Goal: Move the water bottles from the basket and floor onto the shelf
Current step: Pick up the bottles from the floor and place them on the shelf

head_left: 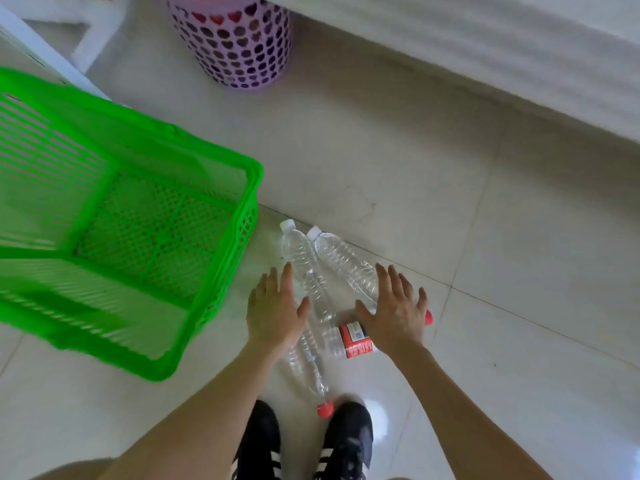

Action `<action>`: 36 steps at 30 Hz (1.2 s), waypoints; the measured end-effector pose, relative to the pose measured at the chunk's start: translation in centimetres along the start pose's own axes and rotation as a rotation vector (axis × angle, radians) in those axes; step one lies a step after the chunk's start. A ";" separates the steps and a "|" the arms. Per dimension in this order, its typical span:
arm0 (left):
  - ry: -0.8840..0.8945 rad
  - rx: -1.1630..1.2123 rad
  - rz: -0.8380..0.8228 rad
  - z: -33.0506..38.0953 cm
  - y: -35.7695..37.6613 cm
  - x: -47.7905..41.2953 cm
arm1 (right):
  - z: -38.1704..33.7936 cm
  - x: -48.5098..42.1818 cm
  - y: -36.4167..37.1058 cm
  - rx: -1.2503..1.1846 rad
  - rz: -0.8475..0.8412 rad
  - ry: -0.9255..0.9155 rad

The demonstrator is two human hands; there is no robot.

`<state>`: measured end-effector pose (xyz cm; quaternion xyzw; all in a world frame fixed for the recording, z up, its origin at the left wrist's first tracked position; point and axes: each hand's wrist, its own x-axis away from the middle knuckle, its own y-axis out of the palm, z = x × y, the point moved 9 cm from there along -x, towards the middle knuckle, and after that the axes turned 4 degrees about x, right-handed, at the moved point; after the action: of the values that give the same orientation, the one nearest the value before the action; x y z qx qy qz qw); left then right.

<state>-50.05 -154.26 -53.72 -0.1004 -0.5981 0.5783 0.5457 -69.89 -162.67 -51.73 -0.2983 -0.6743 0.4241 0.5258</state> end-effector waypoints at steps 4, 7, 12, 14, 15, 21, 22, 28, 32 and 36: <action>-0.060 0.179 0.042 -0.9 2.8 -4.0 | 0.3 -4.0 4.3 -0.013 -0.016 -0.026; -0.119 0.398 0.039 -1.2 4.6 -6.5 | 0.0 -6.3 6.5 -0.051 -0.031 -0.061; -0.228 0.722 0.011 -2.2 6.6 -9.3 | -0.1 -8.8 7.1 -0.118 0.012 -0.081; -0.257 0.772 0.013 -2.1 6.9 -9.9 | -0.1 -9.3 6.8 -0.172 0.027 -0.085; -0.271 0.786 0.015 -1.9 7.0 -10.0 | 0.0 -9.5 6.7 -0.204 0.034 -0.087; -0.343 0.910 0.025 -1.8 7.2 -10.1 | 1.0 -10.6 6.6 -0.369 -0.035 -0.062; -0.347 0.924 0.020 -1.9 7.2 -10.1 | 1.3 -10.7 6.5 -0.387 -0.044 -0.045; -0.310 1.002 -0.071 -1.7 6.8 -10.0 | 2.5 -10.3 5.9 -0.447 -0.054 0.032; -0.304 1.091 -0.084 -0.9 5.1 -9.5 | 3.4 -9.2 4.8 -0.490 -0.062 0.071; -0.309 1.142 -0.088 -0.1 2.8 -7.6 | 4.0 -7.1 2.6 -0.607 -0.035 0.138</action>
<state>-48.49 -158.97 -60.09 0.3194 -0.2683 0.7933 0.4434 -71.95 -168.51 -57.62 -0.4581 -0.7378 0.1730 0.4646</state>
